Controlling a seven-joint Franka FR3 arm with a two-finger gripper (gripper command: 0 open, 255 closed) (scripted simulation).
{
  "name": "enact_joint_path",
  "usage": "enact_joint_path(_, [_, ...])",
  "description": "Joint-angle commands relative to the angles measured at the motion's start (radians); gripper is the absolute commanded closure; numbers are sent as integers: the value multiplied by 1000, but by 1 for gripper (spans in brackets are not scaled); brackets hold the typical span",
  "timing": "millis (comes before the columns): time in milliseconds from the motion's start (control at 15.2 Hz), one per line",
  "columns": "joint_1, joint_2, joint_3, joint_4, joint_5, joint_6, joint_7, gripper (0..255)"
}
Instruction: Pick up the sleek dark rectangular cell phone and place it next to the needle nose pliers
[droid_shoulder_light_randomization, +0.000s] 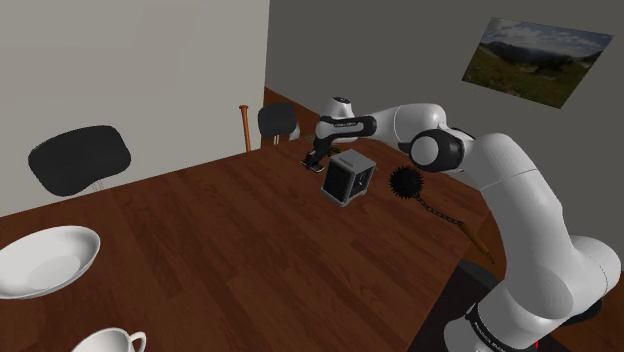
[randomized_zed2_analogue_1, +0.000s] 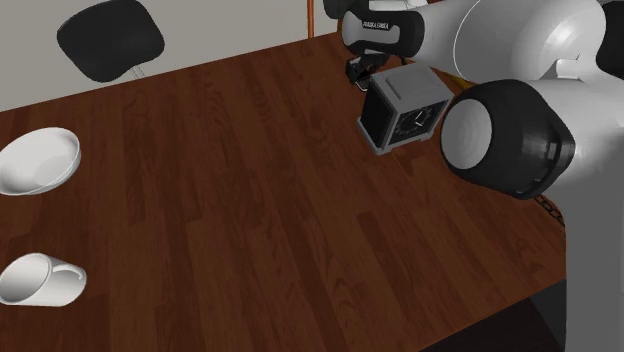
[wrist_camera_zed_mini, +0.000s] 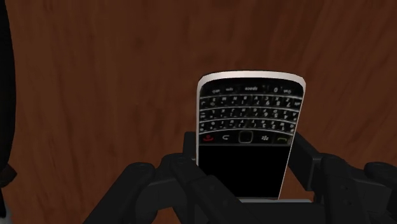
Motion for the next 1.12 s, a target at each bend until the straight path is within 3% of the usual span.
enact_joint_path(0, [2,13,-1,-5,-1,19,1,255])
enact_joint_path(528, [2,23,-2,-1,-2,24,1,255])
enact_joint_path(594, [2,23,-2,-1,-2,24,1,0])
enact_joint_path(924, [2,23,-2,-1,-2,24,1,0])
enact_joint_path(1056, [-8,-48,2,-62,1,15,1,0])
